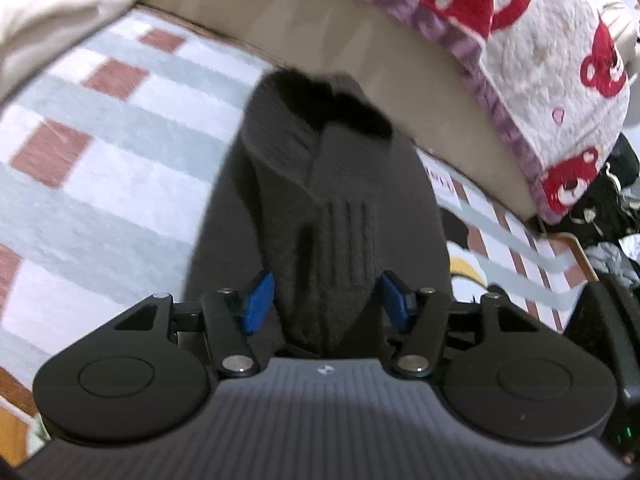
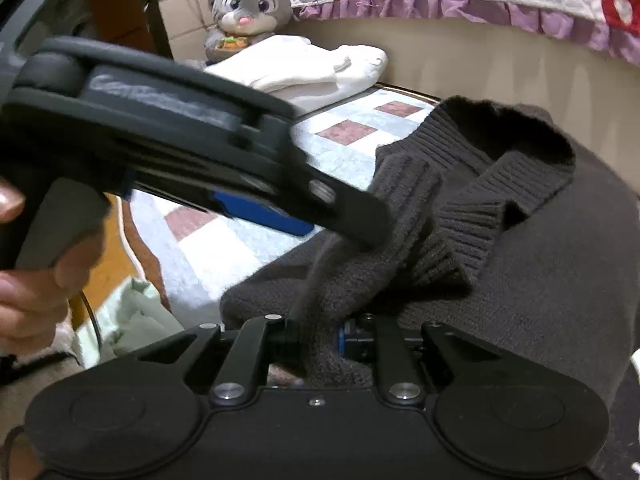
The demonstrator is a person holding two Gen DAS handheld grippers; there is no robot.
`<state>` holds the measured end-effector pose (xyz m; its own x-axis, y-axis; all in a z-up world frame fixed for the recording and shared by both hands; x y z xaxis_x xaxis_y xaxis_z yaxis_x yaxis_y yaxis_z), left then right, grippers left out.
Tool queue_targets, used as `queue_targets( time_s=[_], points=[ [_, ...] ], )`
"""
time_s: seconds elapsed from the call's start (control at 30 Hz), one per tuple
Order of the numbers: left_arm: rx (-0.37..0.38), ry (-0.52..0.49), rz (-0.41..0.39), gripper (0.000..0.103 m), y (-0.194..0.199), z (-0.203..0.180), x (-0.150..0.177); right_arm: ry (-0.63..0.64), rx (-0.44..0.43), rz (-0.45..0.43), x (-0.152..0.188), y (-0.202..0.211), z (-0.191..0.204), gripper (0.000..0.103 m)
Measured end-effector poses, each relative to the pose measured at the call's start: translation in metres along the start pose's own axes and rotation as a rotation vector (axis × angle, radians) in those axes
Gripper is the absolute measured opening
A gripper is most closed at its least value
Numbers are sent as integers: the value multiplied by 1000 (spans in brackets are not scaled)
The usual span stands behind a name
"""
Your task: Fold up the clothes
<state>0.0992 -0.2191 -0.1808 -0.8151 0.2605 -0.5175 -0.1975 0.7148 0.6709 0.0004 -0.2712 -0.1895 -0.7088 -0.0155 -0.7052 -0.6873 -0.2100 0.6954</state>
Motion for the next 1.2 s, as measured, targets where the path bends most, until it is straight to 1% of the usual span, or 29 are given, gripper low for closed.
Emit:
queue_targets(
  time_s=[0.03, 0.07, 0.1, 0.13, 0.17, 0.2, 0.23, 0.27, 0.33, 0.4, 0.47, 0.53, 0.57, 0.6, 0.63, 0.67, 0.7, 0.73, 0.77, 0.8, 0.83, 0.9, 0.93, 0.97, 1.03, 1.07, 1.1, 1.13, 1.2],
  points=[
    [32, 21, 15, 61, -5, -1, 2, 21, 19, -1, 0, 0, 3, 20],
    [93, 68, 26, 67, -10, -1, 2, 42, 43, -6, -1, 0, 5, 20],
    [119, 113, 30, 69, -17, 2, 0, 69, 70, -12, -1, 1, 8, 20],
    [94, 129, 16, 69, -20, 6, -1, 102, 101, -21, -1, 2, 12, 20],
    [42, 113, -5, 61, -22, 11, -1, 133, 125, -30, 0, 4, 15, 20],
    [-22, 90, -15, 20, -22, 16, -1, 159, 134, -39, 2, 5, 19, 21],
    [-82, 69, -21, 14, -18, 20, -2, 172, 131, -41, 3, 7, 21, 22],
    [-119, 53, -44, 13, -10, 23, -3, 176, 123, -34, 6, 9, 22, 23],
    [-171, 34, -107, 13, 11, 27, -5, 190, 147, -34, 10, 20, 18, 32],
    [-201, 28, -146, 13, 27, 29, -2, 216, 208, -38, 13, 33, 13, 51],
    [-207, 17, -159, 13, 28, 25, 2, 250, 296, -7, 22, 40, 4, 59],
    [-224, -11, -165, 13, 23, 18, 5, 334, 415, 66, 39, 40, -8, 59],
    [-225, -30, -178, 13, 23, 14, 6, 368, 474, 100, 49, 40, -15, 57],
    [-217, -44, -198, 13, 25, 9, 5, 370, 513, 114, 57, 44, -23, 56],
    [-190, -48, -234, 13, 33, 2, 2, 344, 528, 109, 61, 50, -30, 51],
    [-162, -58, -267, 13, 41, -5, -2, 299, 529, 97, 63, 58, -37, 29],
    [-134, -82, -294, 13, 49, -14, -5, 232, 508, 70, 60, 68, -43, 11],
    [-118, -105, -308, 13, 55, -21, -6, 167, 484, 38, 56, 78, -47, 12],
    [-130, -117, -286, 13, 53, -21, -4, 112, 466, 5, 53, 88, -52, 12],
    [-144, -107, -244, 14, 45, -17, 0, 82, 460, -21, 52, 95, -55, 11],
    [-159, -84, -200, 15, 36, -11, 5, 69, 457, -26, 52, 99, -58, 11],
    [-192, 18, -101, 23, 18, 13, 20, 41, 435, -2, 57, 91, -60, 11],
    [-209, 69, -51, 23, 9, 24, 27, 27, 422, 13, 60, 85, -61, 11],
    [-209, 123, -23, 23, 5, 33, 31, 13, 409, 28, 63, 79, -62, 11],
    [-148, 228, -61, 24, 18, 39, 25, -17, 394, 44, 68, 74, -60, 12],
    [-128, 236, -98, 24, 27, 39, 19, -65, 377, 29, 67, 74, -60, 15],
    [-118, 232, -132, 24, 36, 39, 13, -123, 347, 10, 66, 77, -60, 16],
    [-127, 205, -149, 24, 41, 38, 10, -167, 319, 1, 67, 79, -62, 16],
    [-150, 176, -120, 24, 43, 39, 12, -253, 261, -17, 68, 84, -65, 15]
  ],
)
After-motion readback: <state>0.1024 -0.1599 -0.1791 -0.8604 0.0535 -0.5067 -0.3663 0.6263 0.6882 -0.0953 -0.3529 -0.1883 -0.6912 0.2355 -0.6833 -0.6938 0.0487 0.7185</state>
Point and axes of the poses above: each gripper's, at about its wrist camera, not at the fingertips, and y roughly against the way its jaws point, z to its left, x to its underside, the point moved 8 cm from there along -y, roughly the way its jaws point, and after that the axes turned 2 degrees about -x, right-handed, at the moved point
